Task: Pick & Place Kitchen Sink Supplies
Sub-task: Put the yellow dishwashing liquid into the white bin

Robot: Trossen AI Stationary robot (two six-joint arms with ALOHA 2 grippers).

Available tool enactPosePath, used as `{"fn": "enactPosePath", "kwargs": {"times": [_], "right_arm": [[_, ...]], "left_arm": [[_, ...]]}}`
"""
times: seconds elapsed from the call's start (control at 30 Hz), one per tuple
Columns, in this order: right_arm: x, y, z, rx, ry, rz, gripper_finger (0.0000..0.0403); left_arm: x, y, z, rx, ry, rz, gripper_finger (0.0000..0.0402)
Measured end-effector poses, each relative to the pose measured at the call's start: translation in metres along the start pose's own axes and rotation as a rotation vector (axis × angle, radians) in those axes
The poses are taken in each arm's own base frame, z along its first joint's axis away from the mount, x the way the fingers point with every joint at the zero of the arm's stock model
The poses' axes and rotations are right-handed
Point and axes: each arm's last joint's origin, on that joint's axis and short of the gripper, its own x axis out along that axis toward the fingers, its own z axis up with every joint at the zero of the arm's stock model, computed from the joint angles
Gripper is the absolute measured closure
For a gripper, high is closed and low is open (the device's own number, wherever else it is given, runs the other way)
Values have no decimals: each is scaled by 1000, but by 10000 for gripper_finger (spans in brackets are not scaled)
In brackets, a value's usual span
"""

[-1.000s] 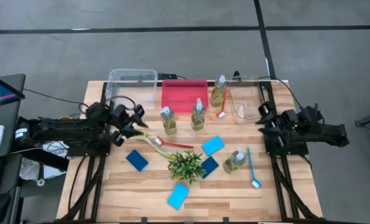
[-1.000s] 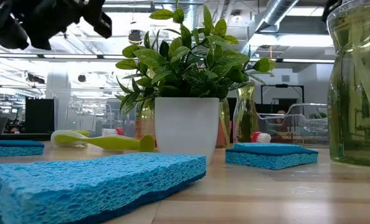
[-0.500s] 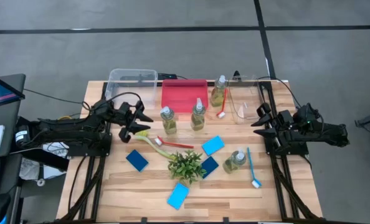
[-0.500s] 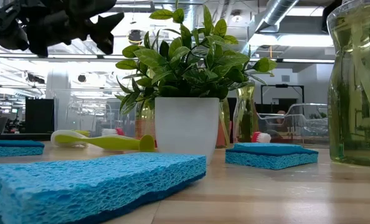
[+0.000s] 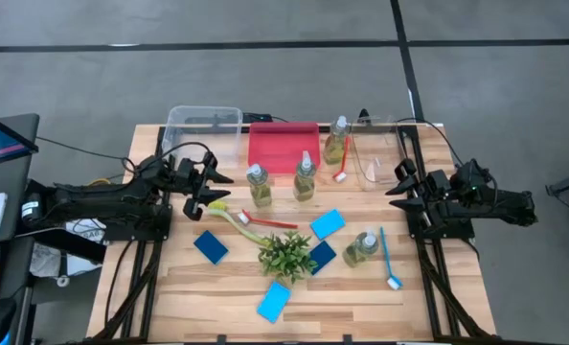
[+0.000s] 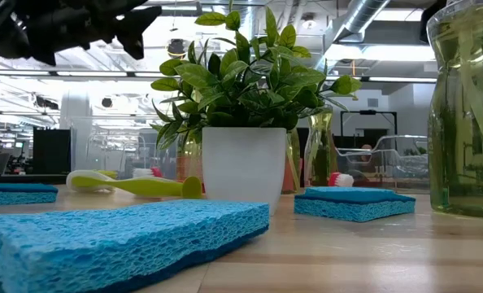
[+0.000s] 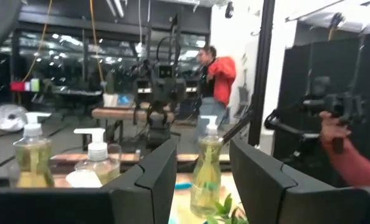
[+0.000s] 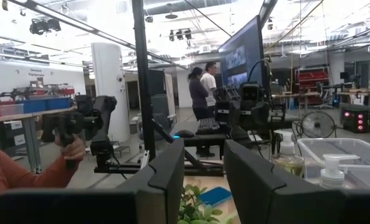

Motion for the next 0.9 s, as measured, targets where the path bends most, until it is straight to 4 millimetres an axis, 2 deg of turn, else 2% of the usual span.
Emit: {"fn": "enactPosePath", "kwargs": {"times": [0.23, 0.47, 0.9], "right_arm": [[4, -1, 3, 29, 117, -14, 294], [14, 0, -1, 11, 184, 26, 294], [13, 10, -6, -43, 232, 156, 294]], "left_arm": [[18, -9, 9, 27, 160, 146, 252], [21, -17, 10, 62, 161, 113, 252], [21, -17, 10, 63, 158, 115, 252]]}}
